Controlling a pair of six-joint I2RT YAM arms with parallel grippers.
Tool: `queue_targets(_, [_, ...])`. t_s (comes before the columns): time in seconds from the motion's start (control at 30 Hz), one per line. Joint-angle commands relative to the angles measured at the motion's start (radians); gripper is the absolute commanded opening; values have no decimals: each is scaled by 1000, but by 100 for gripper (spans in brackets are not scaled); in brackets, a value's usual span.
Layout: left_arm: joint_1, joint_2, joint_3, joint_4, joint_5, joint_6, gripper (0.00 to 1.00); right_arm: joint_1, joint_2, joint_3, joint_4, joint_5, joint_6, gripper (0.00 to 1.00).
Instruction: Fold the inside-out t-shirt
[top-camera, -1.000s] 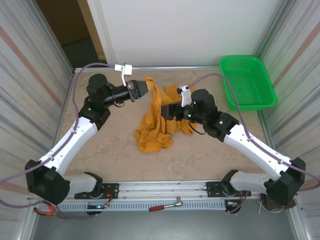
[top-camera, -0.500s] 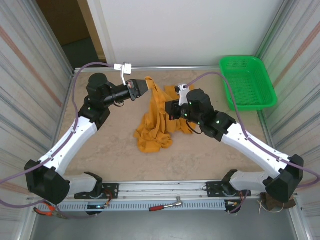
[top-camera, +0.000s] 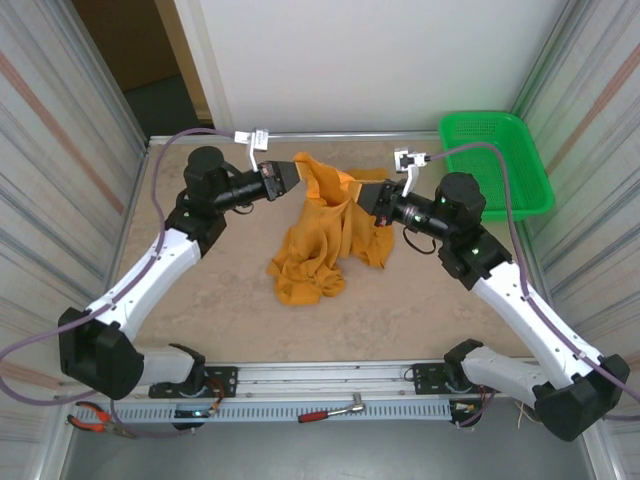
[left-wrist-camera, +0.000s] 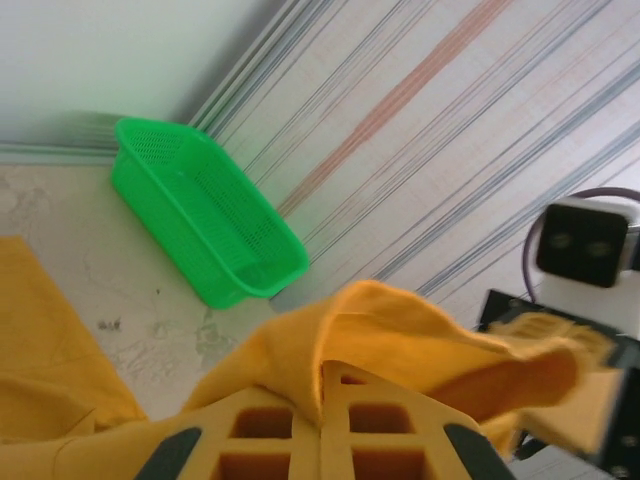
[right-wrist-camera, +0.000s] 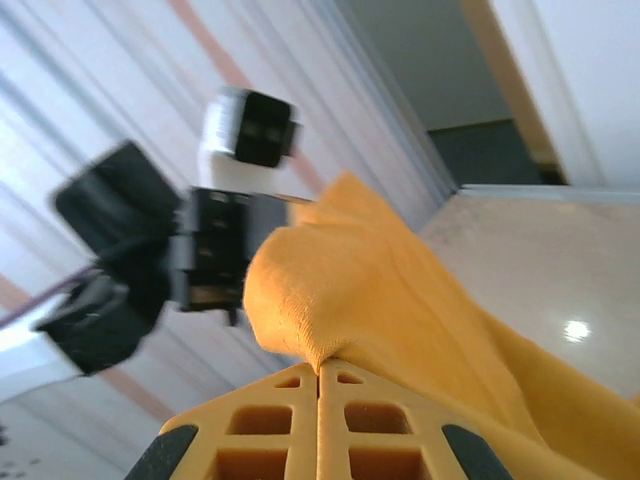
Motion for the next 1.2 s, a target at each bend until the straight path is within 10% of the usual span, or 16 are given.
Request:
queue_targets(0.0, [7, 21, -25, 30, 3, 14, 5, -15, 16, -14, 185, -155, 85, 0])
queue_targets(0.1, [10, 21, -43, 54, 26, 9, 46, -35, 46, -23, 205, -150, 99, 0])
queue_targets(0.2, [14, -12, -60, 37, 26, 40, 60, -61, 73, -36, 240, -151, 131, 0])
queue_targets(0.47, [25, -179, -183, 79, 11, 120, 60, -78, 104, -40, 213, -150, 136, 0])
queue_targets(0.63, [-17, -166, -168, 129, 61, 151, 35, -78, 102, -40, 184, -167, 131, 0])
queue_targets(0.8, [-89, -56, -82, 119, 96, 193, 30, -76, 101, -36, 175, -173, 133, 0])
queue_targets(1.17, [-170, 121, 20, 146, 205, 210, 57, -66, 124, -18, 142, -137, 120, 0])
